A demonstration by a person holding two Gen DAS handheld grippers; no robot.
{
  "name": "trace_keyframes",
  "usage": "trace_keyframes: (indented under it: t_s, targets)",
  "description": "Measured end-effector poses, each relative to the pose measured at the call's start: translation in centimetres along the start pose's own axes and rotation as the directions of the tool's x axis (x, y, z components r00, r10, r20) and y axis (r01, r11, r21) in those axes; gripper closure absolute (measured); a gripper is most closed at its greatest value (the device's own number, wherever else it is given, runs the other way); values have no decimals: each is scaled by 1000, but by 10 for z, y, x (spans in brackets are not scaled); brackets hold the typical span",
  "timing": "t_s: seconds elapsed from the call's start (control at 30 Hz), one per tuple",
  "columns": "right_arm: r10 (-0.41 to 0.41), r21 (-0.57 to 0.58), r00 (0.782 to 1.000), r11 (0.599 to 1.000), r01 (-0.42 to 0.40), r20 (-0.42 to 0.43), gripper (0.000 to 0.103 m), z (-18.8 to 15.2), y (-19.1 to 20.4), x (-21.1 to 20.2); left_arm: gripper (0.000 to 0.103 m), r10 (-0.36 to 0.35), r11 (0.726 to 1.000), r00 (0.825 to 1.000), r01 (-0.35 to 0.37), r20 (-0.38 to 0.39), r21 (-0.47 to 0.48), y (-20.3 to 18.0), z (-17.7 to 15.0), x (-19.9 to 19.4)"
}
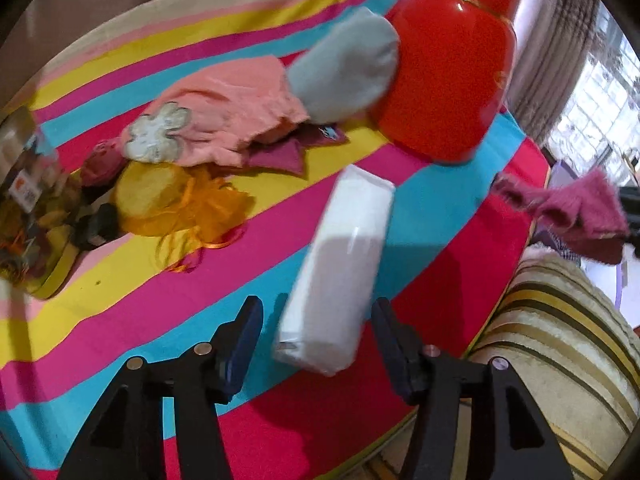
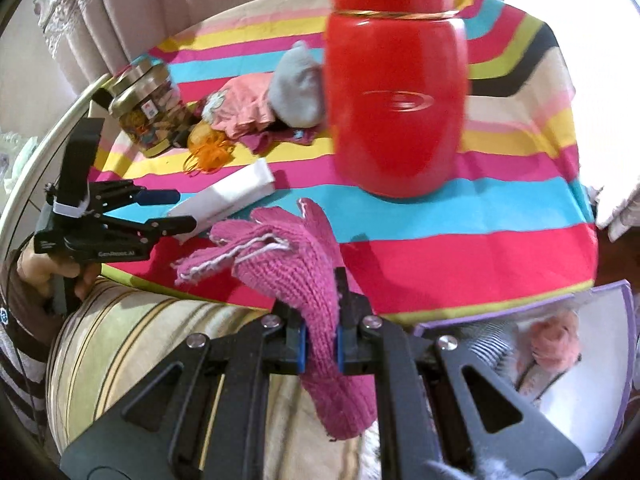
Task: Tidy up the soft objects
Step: 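Carry the towel and glove over the white box with both tools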
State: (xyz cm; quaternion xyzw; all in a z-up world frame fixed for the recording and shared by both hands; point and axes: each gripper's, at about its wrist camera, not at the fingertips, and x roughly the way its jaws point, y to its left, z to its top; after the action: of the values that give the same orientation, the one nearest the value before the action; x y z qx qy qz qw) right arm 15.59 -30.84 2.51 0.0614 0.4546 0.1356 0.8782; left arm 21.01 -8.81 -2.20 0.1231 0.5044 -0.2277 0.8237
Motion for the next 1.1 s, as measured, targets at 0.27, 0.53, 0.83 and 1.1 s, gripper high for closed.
trace_keyframes:
  t_s: [0.27,0.53,0.83,1.1]
  targets:
    - [-59,75,998,996,57,30,90,-17,-40,-35,61,3,1000,1000,-4,18,30,-20,0,-10]
    - [-131,173,990,978,120,58,90,-40,-86,-72,65,-119,993,986,116,121,27,-62,-1,-50]
    - [-175,259,982,954,152,69,90,-65,-124,-94,65,-217,976,958,209,187,61,-119,3,-79]
    - [-204,309,973,937,164,104,90,-73,-148,-118,65,-374,923,913,348,165,166,-201,19,-91]
